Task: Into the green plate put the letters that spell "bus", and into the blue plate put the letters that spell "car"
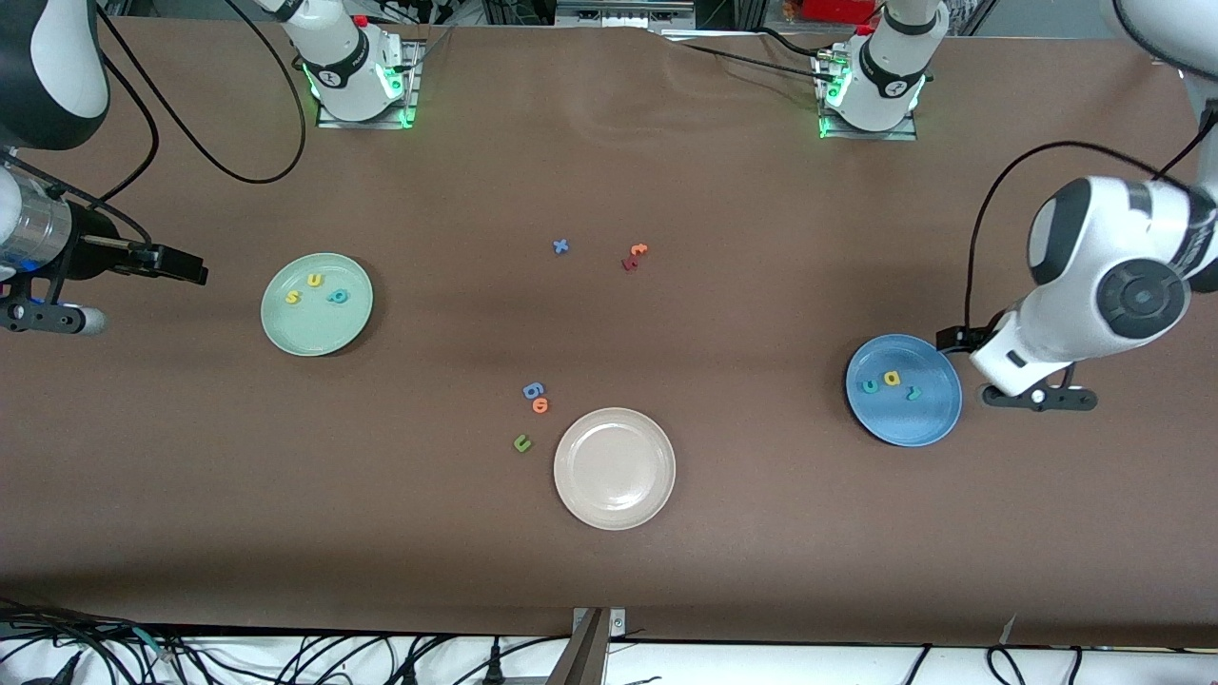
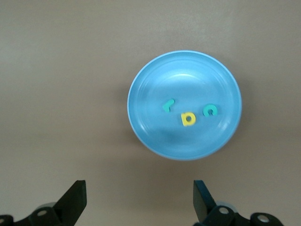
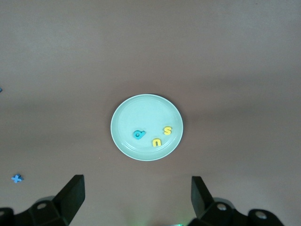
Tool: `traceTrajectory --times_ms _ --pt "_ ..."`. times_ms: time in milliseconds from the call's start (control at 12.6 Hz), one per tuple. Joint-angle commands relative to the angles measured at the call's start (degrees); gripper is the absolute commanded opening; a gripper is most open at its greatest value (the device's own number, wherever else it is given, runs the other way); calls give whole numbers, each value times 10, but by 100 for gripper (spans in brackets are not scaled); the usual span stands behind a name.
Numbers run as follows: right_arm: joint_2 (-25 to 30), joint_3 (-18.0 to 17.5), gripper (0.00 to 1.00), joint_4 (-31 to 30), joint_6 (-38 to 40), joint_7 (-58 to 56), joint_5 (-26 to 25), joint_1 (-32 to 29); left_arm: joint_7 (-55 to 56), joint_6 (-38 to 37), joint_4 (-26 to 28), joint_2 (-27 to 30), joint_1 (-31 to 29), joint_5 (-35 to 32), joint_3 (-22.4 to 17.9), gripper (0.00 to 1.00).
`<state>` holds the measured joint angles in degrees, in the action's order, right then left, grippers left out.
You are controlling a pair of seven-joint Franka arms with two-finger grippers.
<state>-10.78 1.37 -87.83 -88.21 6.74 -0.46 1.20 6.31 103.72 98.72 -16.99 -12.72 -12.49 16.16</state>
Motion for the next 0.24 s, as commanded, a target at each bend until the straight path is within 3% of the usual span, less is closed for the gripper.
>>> traceTrajectory --times_ms 0,159 --pt "9 -4 100 -4 0 7 -6 -1 -79 -50 11 84 70 65 -102 100" --pt "9 -4 100 -4 0 6 -6 -1 -89 -66 17 123 103 67 -148 100"
